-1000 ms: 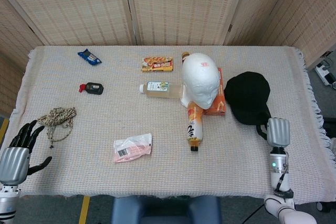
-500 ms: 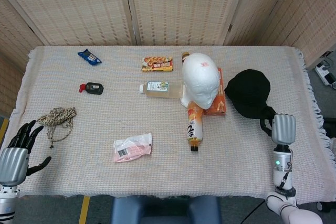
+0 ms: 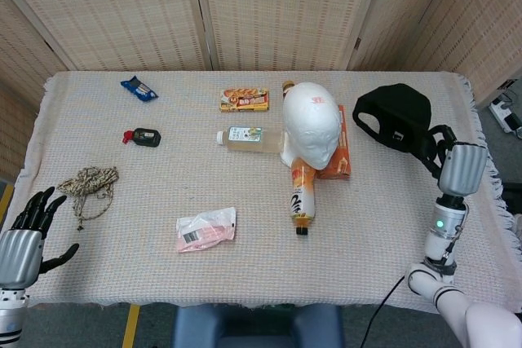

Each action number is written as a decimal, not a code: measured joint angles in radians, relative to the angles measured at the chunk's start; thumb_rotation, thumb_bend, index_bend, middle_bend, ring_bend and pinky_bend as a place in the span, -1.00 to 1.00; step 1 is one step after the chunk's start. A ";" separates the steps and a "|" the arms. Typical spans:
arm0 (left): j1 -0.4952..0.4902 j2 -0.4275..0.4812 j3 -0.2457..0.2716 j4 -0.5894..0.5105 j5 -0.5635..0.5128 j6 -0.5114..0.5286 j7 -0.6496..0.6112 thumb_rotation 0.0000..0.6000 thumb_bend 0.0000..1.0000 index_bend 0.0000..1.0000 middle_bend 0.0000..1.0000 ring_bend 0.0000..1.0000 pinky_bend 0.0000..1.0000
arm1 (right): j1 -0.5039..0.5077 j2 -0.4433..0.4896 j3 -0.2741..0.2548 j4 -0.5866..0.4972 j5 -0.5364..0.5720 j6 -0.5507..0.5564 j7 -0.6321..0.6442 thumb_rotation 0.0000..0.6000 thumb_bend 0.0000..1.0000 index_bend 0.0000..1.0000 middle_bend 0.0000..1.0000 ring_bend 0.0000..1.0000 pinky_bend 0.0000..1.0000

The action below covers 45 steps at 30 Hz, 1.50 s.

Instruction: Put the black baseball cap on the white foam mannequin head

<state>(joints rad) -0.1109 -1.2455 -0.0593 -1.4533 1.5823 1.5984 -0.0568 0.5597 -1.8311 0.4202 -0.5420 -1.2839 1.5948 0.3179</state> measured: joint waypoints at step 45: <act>0.006 0.021 -0.008 -0.021 0.001 0.014 -0.035 1.00 -0.56 -0.66 -0.83 -0.92 -0.46 | 0.047 0.092 -0.216 -0.439 -0.260 0.126 -0.372 1.00 0.00 0.15 1.00 1.00 1.00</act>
<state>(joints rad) -0.1052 -1.2249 -0.0669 -1.4742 1.5834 1.6123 -0.0916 0.6069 -1.7387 0.2042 -0.9811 -1.5439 1.7206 -0.0539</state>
